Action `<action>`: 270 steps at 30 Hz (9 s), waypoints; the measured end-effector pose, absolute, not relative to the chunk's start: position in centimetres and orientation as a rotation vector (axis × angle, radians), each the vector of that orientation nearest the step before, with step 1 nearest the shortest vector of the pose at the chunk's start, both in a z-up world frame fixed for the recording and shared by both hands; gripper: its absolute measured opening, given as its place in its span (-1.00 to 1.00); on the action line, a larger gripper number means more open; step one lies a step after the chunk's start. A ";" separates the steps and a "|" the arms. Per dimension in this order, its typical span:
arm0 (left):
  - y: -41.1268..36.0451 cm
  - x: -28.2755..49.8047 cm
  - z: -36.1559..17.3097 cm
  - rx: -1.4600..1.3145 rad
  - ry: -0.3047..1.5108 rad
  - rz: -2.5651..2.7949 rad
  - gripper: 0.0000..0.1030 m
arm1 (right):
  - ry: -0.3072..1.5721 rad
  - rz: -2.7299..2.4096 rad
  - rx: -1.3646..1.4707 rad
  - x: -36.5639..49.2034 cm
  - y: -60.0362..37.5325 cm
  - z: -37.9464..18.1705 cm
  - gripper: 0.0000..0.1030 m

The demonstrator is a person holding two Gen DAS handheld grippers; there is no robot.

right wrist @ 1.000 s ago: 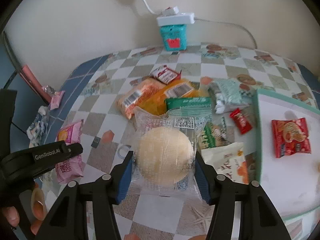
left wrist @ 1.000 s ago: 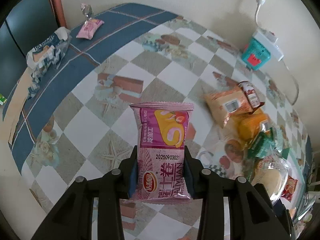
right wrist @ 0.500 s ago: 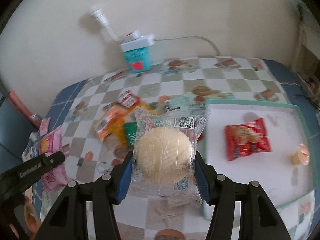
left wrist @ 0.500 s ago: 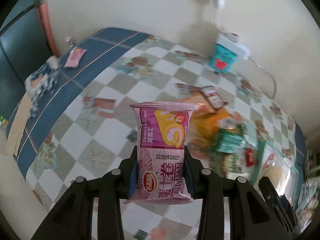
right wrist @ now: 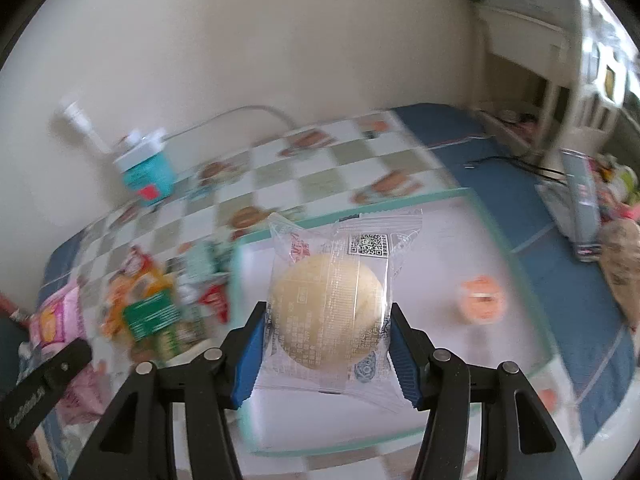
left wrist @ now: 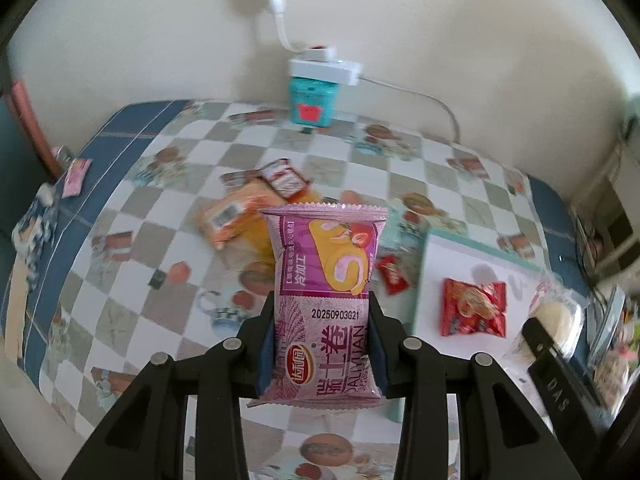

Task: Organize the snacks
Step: 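Carry the pink bread pack and wrapped bun over the tray, then open both tools to drop the bread pack and bun into the tray, then move both open tools back over the snack pile, then grasp the white cracker pack with the right tool while the left tool grasps the green-wrapped bun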

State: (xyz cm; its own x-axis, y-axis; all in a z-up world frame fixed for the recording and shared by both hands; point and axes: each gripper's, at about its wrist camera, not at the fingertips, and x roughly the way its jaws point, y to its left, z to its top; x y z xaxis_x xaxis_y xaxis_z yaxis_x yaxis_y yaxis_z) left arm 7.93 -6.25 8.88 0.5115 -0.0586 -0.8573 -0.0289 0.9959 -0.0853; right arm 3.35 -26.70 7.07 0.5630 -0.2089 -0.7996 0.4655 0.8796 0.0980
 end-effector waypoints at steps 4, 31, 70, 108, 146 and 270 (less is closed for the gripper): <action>-9.3 7.6 8.7 -0.037 1.038 -0.065 -0.21 | 0.886 -0.479 0.351 2.2 -29.6 7.2 0.16; -18.1 7.5 3.0 0.071 1.199 -0.249 -0.21 | 1.033 -0.516 0.480 0.9 -34.8 3.2 0.16; -19.1 8.6 -0.1 0.120 1.258 -0.230 0.09 | 1.139 -0.505 0.546 1.8 -35.1 0.0 0.28; -5.7 11.3 4.0 -0.229 1.150 0.029 0.99 | 0.897 -0.411 0.402 2.3 -32.0 5.0 1.00; 10.7 11.4 1.6 -0.579 1.130 0.305 0.99 | 1.002 0.023 0.156 8.2 -14.5 2.2 0.98; -5.0 15.5 -2.2 -0.278 1.334 0.002 0.05 | 0.972 -0.218 0.327 6.3 -25.9 5.0 0.05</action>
State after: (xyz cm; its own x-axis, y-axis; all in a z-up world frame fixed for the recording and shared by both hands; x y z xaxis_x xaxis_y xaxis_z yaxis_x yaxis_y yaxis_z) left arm 15.45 -4.99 -2.20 0.2393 -0.1572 -0.9581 -0.1599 0.9670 -0.1986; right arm 6.27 -25.91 4.99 0.5473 -0.0356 -0.8362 0.3251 0.9297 0.1732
